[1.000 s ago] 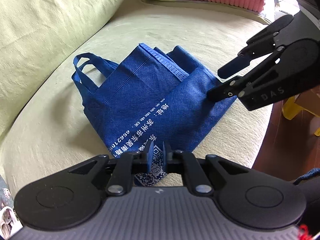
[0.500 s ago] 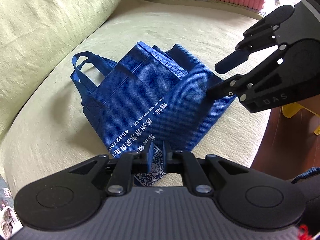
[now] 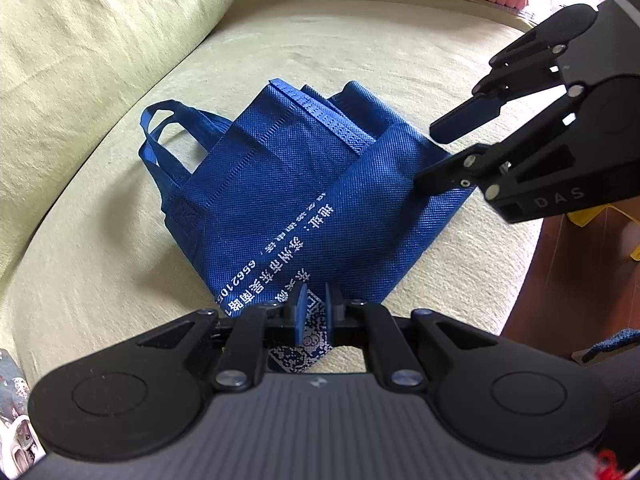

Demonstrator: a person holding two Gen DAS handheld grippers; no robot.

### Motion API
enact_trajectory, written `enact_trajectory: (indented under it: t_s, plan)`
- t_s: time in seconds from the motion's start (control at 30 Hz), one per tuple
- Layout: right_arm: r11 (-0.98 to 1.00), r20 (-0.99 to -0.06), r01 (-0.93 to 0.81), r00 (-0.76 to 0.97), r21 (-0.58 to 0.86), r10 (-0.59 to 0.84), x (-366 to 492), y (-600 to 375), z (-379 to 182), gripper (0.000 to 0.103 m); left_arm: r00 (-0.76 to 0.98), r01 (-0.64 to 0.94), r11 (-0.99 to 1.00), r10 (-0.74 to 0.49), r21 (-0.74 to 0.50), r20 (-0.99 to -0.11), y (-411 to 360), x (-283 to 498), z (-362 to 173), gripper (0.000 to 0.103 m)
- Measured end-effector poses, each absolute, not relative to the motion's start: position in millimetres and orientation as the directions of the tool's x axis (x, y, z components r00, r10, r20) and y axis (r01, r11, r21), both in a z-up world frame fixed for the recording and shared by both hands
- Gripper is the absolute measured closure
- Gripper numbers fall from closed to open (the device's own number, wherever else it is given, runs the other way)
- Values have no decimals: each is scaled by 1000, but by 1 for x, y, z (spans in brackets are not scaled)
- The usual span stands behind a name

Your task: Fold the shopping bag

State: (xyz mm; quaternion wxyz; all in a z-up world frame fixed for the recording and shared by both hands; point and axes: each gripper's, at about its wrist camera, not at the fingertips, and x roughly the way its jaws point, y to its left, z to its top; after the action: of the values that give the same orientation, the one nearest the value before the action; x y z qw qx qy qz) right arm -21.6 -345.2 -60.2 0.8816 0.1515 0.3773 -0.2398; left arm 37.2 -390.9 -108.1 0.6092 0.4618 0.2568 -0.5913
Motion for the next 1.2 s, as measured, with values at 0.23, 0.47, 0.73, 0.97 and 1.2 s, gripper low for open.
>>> enact_trajectory:
  t_s: [0.23, 0.47, 0.73, 0.97, 1.2]
  plan:
    - [873, -644, 488, 669, 2, -372, -35, -332, -62, 84, 169, 951, -146, -489, 271, -856, -389, 34, -109, 97]
    - [909, -614, 415, 706, -46, -353, -23, -321, -51, 86, 163, 940, -182, -501, 288, -850, -386, 30, -110, 97]
    - [898, -705, 439, 649, 41, -285, -8, -343, -68, 86, 185, 864, -288, -580, 413, -793, -358, 25, -106, 75]
    - [888, -712, 446, 658, 108, -244, -11, -353, -72, 85, 312, 528, -425, -708, 735, -633, -303, 12, -132, 74]
    - [890, -721, 440, 654, 118, -228, -10, -355, -74, 85, 297, 349, -495, -747, 796, -595, -301, 7, -162, 53]
